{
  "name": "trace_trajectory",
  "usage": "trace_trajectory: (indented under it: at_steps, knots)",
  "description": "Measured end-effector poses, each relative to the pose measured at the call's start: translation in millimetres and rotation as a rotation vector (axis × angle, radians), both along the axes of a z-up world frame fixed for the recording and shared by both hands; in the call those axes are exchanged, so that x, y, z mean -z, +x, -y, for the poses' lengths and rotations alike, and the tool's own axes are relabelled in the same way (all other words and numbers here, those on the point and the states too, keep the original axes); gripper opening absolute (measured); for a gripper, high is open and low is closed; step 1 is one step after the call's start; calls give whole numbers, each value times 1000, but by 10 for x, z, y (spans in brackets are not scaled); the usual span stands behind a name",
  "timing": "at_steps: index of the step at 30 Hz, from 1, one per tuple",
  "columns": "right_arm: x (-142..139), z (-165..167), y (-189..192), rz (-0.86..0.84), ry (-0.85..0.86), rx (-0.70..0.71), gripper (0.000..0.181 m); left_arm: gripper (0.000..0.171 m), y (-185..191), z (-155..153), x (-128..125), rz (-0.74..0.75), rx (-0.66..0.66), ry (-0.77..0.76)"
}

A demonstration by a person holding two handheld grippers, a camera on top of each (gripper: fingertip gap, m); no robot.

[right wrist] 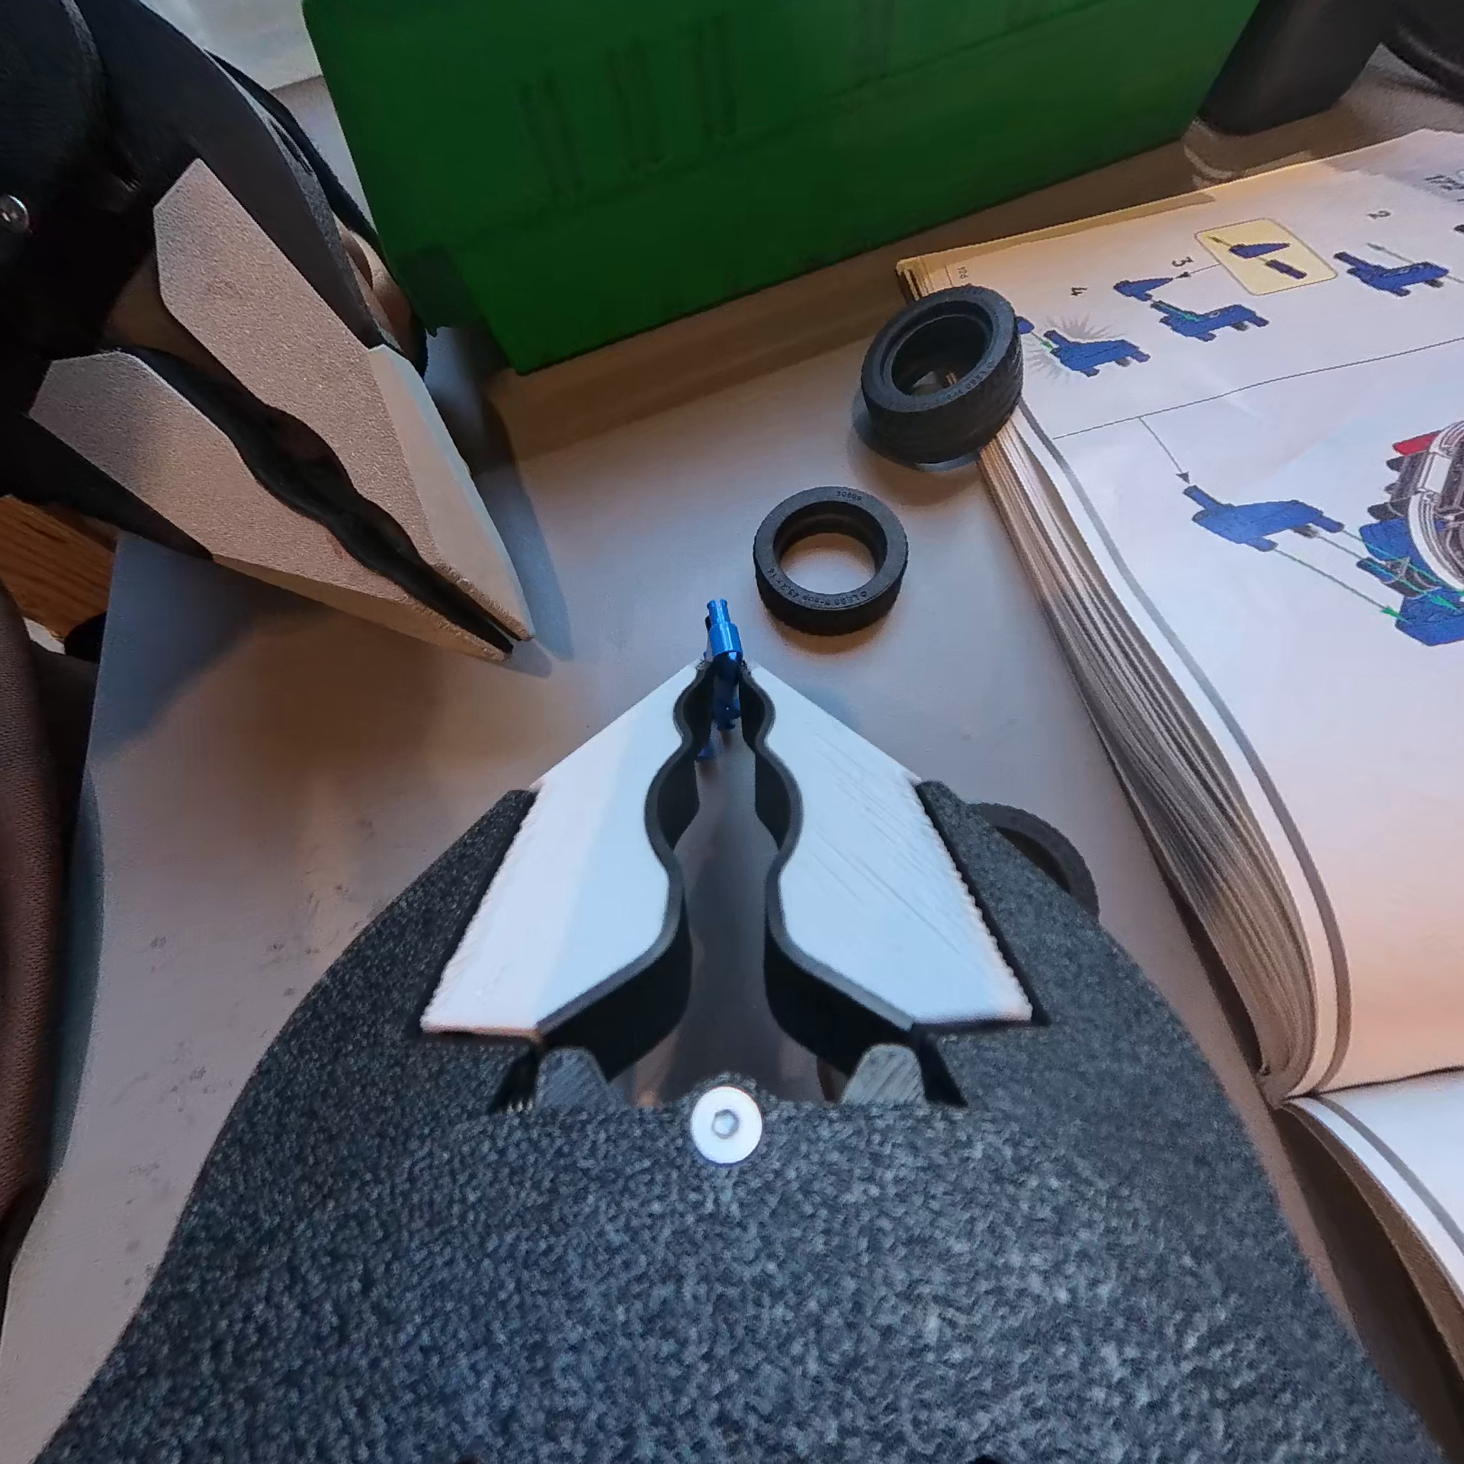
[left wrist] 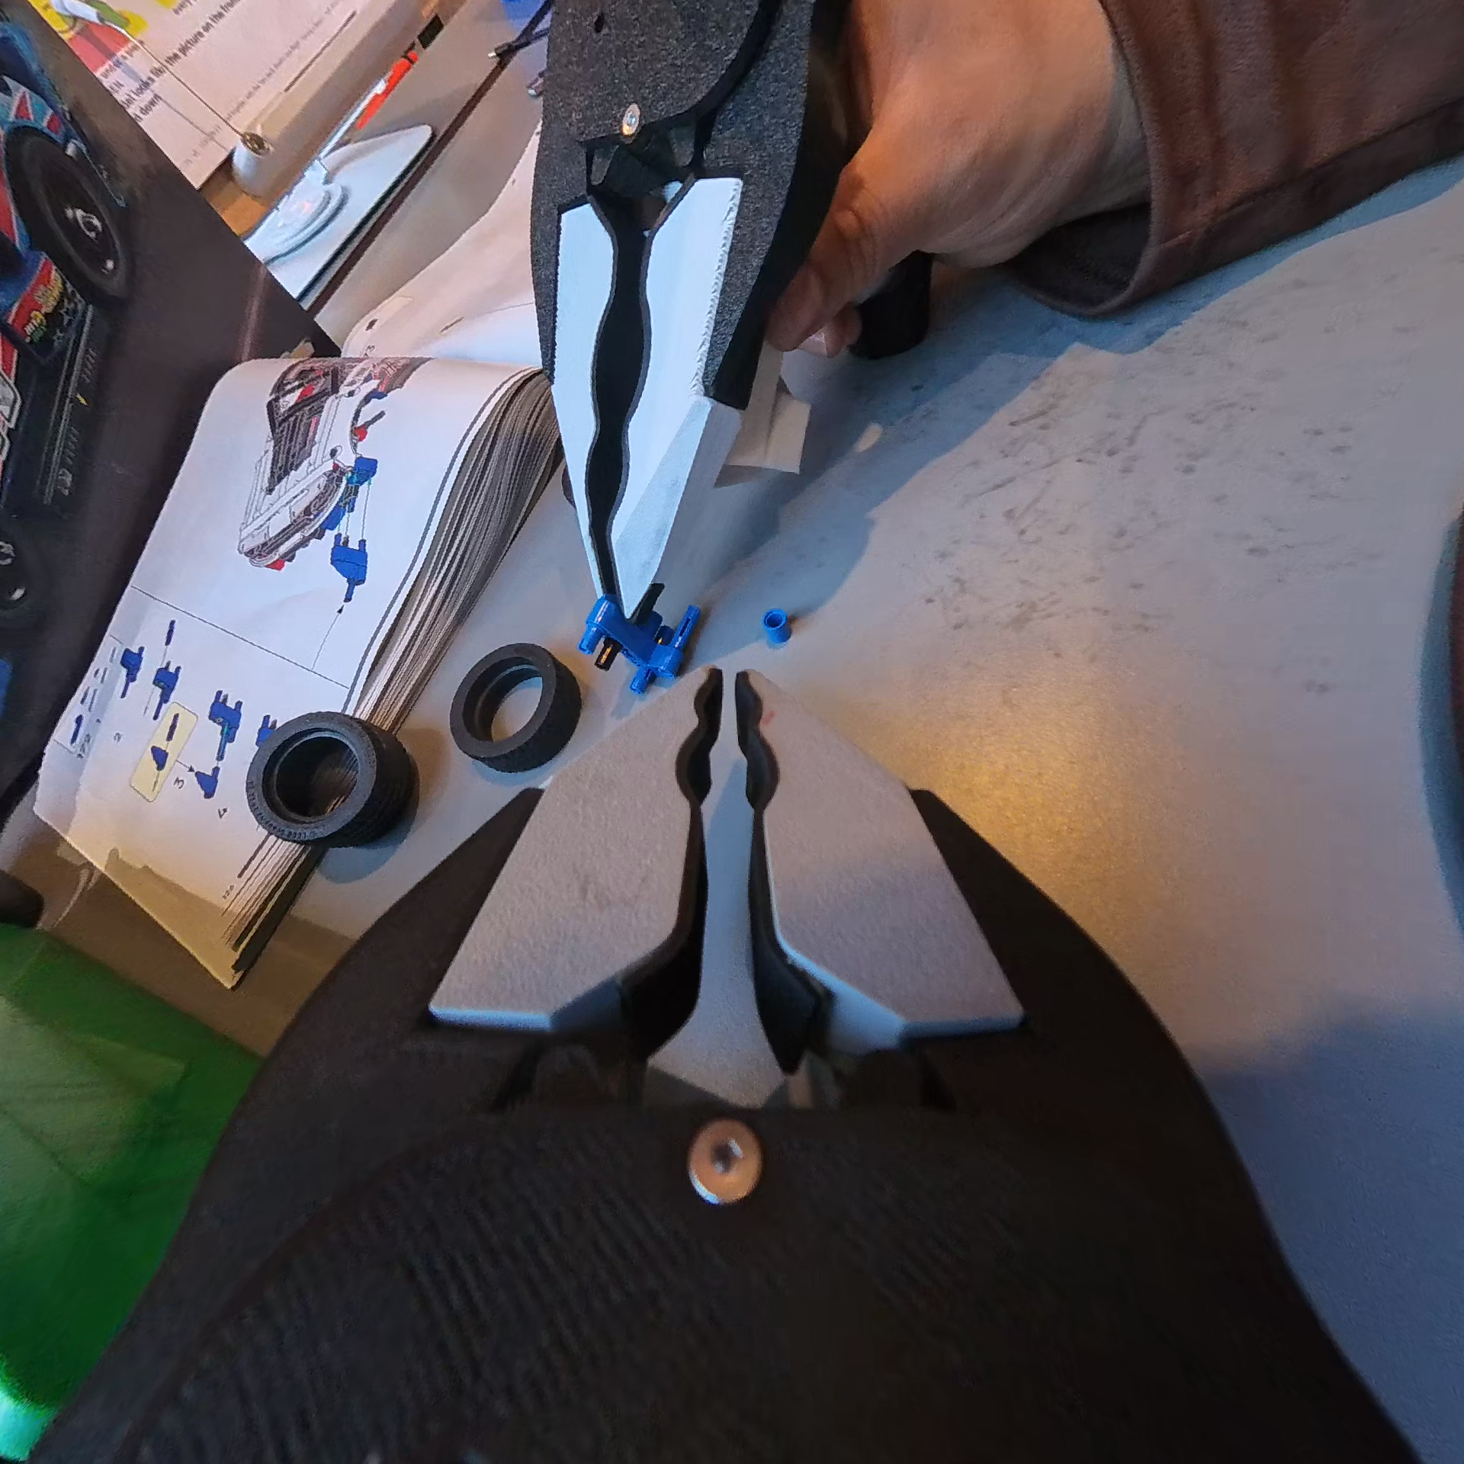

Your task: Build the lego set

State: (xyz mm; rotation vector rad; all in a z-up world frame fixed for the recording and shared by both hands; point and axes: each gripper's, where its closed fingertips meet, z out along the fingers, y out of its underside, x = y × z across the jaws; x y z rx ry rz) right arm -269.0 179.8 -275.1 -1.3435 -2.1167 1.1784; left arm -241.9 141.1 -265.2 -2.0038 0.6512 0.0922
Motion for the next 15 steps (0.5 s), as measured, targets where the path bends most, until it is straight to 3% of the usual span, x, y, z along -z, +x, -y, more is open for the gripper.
trace_trajectory:
  at_steps: [15]
  knots:
    - [-1,0,-1,2,-8,-1,6,0,3,0,-5,-2,2,4]
